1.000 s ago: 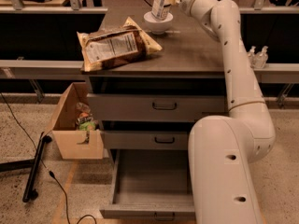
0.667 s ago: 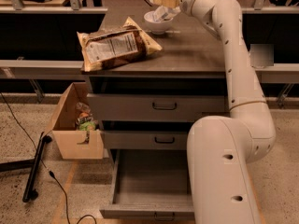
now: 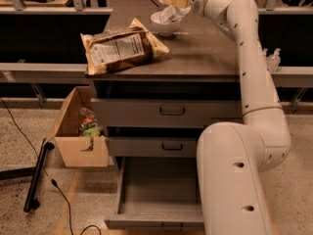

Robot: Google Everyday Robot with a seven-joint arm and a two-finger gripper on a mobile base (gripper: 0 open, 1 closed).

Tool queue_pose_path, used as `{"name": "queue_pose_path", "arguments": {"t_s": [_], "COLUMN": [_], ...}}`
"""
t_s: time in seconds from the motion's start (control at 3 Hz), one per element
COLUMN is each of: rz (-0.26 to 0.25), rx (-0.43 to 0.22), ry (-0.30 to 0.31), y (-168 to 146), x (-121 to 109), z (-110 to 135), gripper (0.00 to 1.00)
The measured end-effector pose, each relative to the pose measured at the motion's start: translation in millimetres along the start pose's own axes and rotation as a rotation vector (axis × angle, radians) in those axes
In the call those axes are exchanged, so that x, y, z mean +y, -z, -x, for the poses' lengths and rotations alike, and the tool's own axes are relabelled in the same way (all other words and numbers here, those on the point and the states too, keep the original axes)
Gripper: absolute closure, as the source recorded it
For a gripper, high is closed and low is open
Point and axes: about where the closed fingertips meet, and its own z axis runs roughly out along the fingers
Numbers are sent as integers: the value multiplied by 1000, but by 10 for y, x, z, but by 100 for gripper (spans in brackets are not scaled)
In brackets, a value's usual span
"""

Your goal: Place blue plastic bottle into white bowl

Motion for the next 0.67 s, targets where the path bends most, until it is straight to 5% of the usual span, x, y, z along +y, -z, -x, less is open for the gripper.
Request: {"name": "queue_pose_path", "arguments": {"t_s": [0.67], "rz": [-7], "rx": [-33], "ry": [40], "y": [979], "x": [-521], "z": [584], "gripper": [0]}}
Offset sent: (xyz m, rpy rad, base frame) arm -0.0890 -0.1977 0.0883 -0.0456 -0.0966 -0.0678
